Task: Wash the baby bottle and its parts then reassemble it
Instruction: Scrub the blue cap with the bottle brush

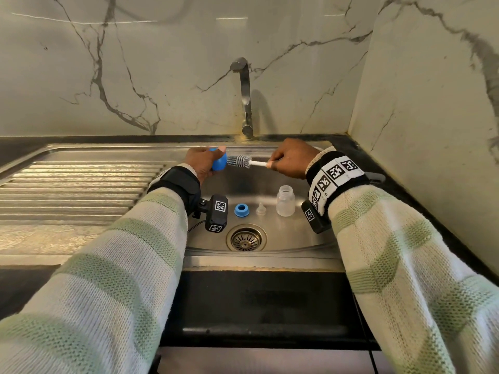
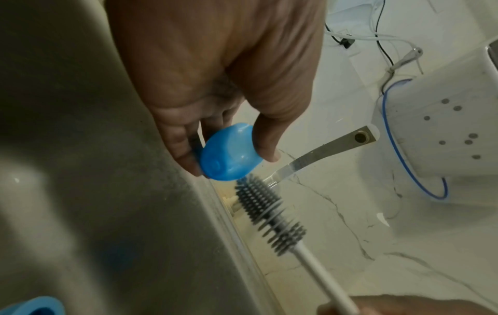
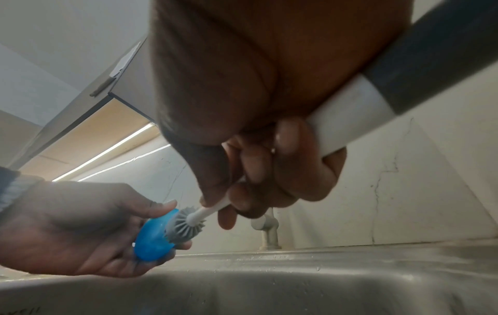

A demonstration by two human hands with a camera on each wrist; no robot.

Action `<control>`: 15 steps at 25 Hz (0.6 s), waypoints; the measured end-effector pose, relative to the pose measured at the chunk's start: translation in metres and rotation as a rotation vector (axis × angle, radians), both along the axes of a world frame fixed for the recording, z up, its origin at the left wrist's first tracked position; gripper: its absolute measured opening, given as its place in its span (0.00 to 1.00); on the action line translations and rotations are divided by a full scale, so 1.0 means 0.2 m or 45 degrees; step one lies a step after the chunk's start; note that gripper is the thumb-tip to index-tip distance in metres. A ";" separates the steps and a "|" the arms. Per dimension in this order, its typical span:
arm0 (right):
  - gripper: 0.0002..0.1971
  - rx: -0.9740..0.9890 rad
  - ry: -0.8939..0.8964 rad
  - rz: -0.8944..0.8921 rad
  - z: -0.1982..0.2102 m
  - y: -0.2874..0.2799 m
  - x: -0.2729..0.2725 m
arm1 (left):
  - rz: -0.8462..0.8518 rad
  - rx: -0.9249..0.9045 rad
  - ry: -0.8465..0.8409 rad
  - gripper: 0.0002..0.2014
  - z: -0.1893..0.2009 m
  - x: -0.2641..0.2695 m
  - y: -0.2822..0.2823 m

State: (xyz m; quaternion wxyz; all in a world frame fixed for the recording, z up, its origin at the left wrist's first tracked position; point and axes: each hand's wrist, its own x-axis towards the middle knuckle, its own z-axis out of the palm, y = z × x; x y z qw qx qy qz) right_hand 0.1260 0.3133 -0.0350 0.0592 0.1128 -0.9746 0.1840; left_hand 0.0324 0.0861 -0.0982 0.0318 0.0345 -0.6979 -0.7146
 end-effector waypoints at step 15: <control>0.13 -0.184 0.255 -0.178 -0.02 0.01 -0.05 | -0.141 -1.007 -0.209 0.34 -0.08 0.01 0.03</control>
